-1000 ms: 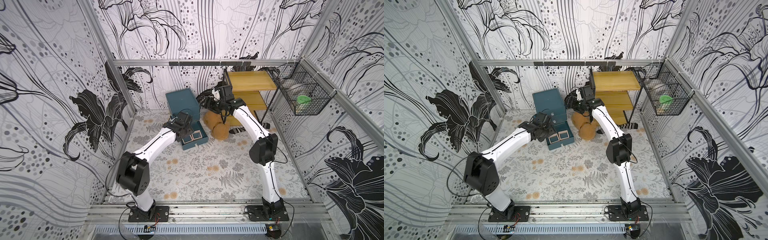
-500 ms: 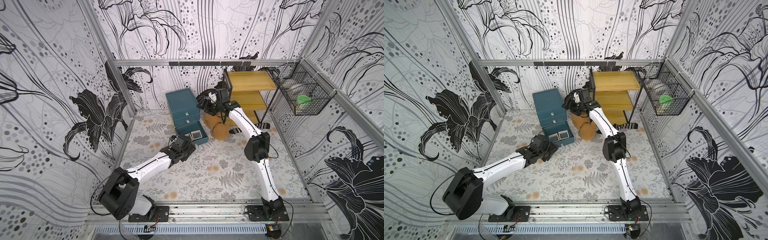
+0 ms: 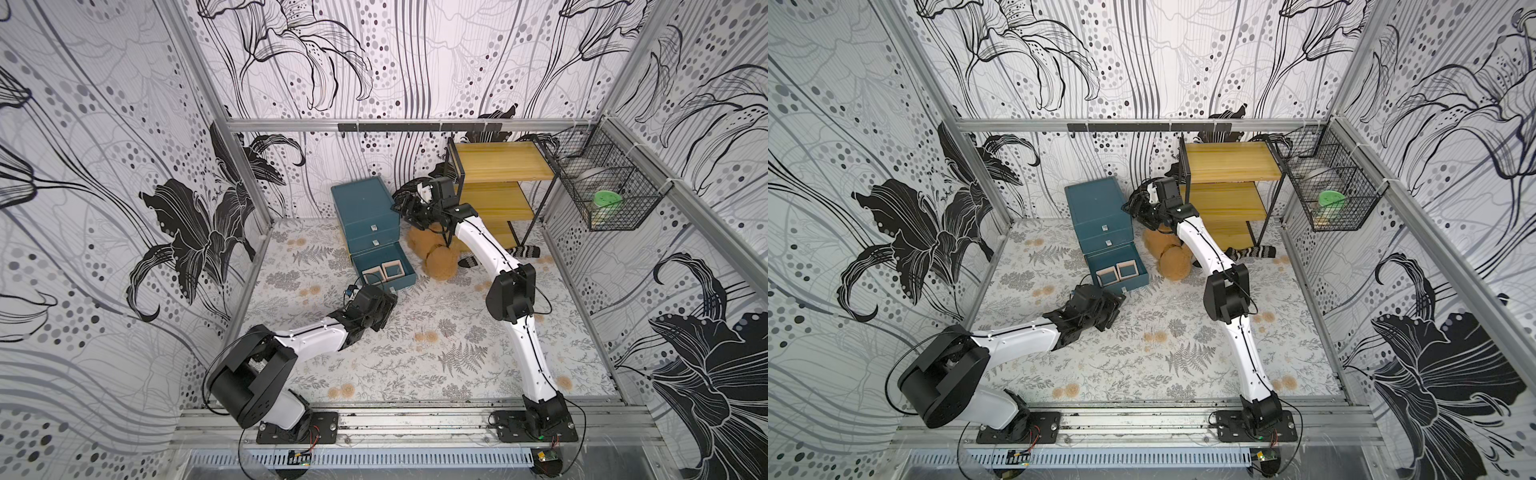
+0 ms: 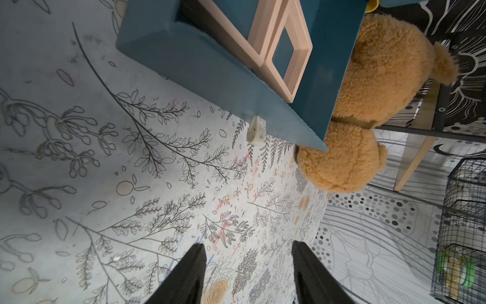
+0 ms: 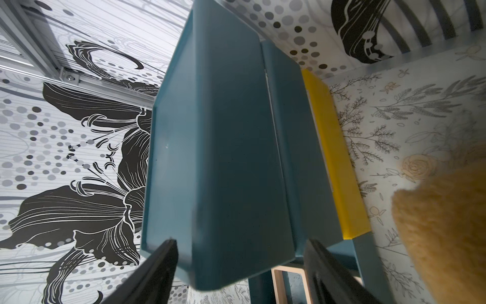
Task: Place the brooch boxes into the drawer by color
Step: Close the drawer in the storage box.
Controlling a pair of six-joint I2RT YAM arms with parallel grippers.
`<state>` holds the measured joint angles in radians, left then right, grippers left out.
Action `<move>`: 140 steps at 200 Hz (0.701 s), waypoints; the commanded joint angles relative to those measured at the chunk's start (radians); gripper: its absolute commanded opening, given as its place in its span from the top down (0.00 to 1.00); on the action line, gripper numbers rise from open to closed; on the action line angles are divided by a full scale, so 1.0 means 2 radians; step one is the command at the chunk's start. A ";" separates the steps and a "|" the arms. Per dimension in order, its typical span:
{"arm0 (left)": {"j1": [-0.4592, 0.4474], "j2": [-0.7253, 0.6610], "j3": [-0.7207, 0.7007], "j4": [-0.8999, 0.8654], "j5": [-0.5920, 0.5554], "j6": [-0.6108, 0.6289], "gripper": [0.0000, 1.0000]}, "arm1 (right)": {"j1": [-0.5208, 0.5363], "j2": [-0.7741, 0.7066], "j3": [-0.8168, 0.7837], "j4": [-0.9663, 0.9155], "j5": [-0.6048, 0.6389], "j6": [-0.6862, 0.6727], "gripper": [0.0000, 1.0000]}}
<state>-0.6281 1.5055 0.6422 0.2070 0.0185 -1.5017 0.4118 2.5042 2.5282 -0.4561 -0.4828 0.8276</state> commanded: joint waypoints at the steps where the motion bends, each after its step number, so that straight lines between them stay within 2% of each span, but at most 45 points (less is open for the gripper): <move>1: 0.000 0.016 -0.012 0.070 -0.013 -0.032 0.43 | 0.001 0.017 0.003 0.002 0.013 0.013 0.19; 67: 0.006 0.052 -0.035 0.146 -0.049 -0.080 0.42 | 0.002 0.012 -0.021 -0.027 0.036 0.000 0.22; 101: 0.017 0.091 -0.016 0.167 -0.053 -0.102 0.42 | 0.002 0.014 -0.011 -0.038 0.037 -0.003 0.23; 140: 0.035 0.129 0.009 0.174 -0.056 -0.116 0.52 | 0.002 0.012 -0.011 -0.039 0.036 -0.001 0.27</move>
<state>-0.5797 1.7298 0.6147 0.4950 -0.0673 -1.7065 0.4149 2.5141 2.5282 -0.4389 -0.4637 0.8452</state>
